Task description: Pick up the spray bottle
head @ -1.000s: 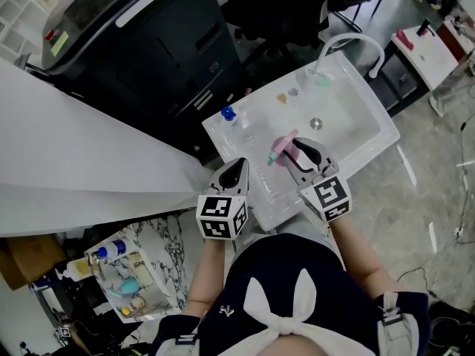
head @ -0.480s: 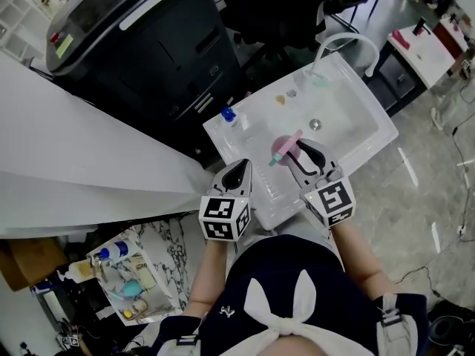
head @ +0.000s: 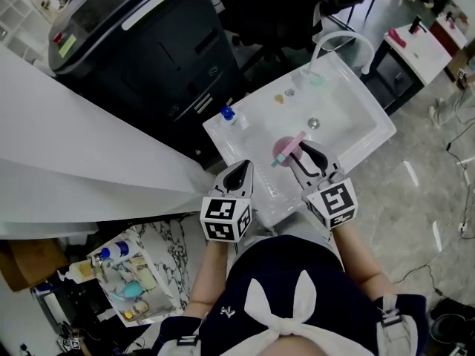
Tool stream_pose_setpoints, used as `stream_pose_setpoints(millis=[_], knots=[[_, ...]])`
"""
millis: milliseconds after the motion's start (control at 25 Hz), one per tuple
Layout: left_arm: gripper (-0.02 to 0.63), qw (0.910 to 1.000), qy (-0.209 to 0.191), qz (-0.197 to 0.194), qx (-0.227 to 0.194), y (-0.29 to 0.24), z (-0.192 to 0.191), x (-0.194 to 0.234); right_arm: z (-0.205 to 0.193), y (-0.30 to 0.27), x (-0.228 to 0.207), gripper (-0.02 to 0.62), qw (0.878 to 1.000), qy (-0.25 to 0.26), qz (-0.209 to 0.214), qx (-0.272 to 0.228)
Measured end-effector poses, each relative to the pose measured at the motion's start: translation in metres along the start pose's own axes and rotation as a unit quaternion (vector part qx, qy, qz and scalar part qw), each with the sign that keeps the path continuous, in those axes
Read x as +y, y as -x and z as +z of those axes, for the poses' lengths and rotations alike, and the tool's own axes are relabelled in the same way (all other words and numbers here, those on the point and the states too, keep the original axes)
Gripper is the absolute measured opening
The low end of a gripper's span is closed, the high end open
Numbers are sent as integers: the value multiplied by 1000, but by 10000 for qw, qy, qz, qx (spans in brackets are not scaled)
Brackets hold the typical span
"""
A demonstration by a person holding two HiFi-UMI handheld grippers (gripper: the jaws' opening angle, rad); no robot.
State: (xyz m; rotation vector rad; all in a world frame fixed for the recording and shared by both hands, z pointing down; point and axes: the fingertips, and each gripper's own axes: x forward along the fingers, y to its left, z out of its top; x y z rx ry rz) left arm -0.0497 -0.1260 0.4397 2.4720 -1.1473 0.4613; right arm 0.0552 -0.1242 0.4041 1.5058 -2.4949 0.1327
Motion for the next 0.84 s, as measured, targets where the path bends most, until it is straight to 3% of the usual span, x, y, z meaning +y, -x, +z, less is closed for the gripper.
stream_pose_setpoints(millis=[840], knots=[[26, 10000, 17, -48, 18, 17, -16, -7, -9, 17, 11, 136, 9999, -90, -125, 30]])
